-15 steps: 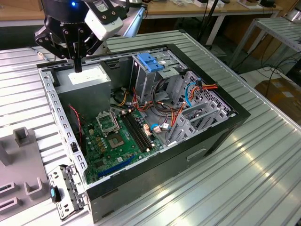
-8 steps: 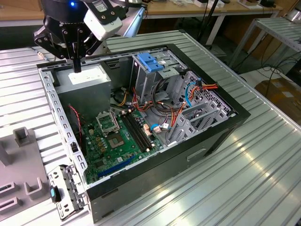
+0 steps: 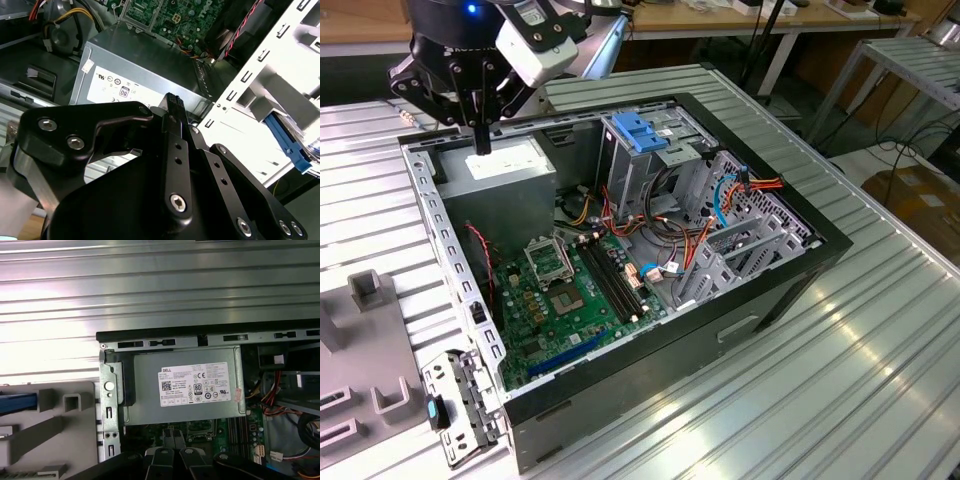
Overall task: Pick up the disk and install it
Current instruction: 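Reach for the disk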
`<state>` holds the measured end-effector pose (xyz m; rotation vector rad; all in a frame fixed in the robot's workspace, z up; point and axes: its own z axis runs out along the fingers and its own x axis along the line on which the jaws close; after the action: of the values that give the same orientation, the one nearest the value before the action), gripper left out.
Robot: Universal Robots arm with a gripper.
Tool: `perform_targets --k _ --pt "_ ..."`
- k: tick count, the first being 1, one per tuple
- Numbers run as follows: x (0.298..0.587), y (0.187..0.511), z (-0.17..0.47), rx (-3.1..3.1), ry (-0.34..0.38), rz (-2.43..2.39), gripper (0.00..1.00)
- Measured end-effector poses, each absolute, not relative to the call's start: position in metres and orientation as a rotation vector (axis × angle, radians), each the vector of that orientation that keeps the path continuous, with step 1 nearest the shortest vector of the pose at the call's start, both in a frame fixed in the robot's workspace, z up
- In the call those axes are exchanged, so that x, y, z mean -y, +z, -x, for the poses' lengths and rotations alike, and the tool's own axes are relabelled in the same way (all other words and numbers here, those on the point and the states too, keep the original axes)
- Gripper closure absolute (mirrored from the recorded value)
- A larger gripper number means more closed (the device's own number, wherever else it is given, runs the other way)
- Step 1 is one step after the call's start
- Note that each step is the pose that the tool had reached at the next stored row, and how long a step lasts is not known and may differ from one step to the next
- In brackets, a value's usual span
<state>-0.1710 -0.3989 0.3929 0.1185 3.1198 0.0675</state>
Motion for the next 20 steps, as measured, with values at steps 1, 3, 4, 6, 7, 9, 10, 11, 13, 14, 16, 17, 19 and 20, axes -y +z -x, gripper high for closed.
perform_targets --k 1,3,4,6,7,9,10,11,13,14,16,17,19,20 --pt "0.3989 0.3929 0.1712 -3.120 0.068 -0.118 0.89" --pt "0.3989 0.3929 0.1716 -3.120 0.068 -0.119 0.89" --pt "0.3989 0.3929 0.1718 -3.120 0.068 -0.119 0.89" --pt "0.3989 0.3929 0.1721 -3.121 0.068 -0.119 0.89" --pt "0.3989 0.3928 0.1722 -3.121 0.068 -0.119 0.89" --pt "0.3989 0.3929 0.1728 -3.121 0.067 -0.119 0.89" --pt "0.3989 0.3928 0.1729 -3.122 0.067 -0.119 0.89" --pt "0.3989 0.3928 0.1732 -3.122 0.067 -0.119 0.89" --pt "0.3989 0.3928 0.1735 -3.122 0.068 -0.119 0.89" --pt "0.3989 0.3928 0.1737 -3.122 0.067 -0.119 0.89" --pt "0.3989 0.3928 0.1741 -3.122 0.067 -0.119 0.89" --pt "0.3989 0.3928 0.1743 -3.122 0.067 -0.119 0.89" --pt "0.3989 0.3927 0.1748 -3.123 0.067 -0.119 0.89" --pt "0.3989 0.3928 0.1750 -3.123 0.067 -0.119 0.89"
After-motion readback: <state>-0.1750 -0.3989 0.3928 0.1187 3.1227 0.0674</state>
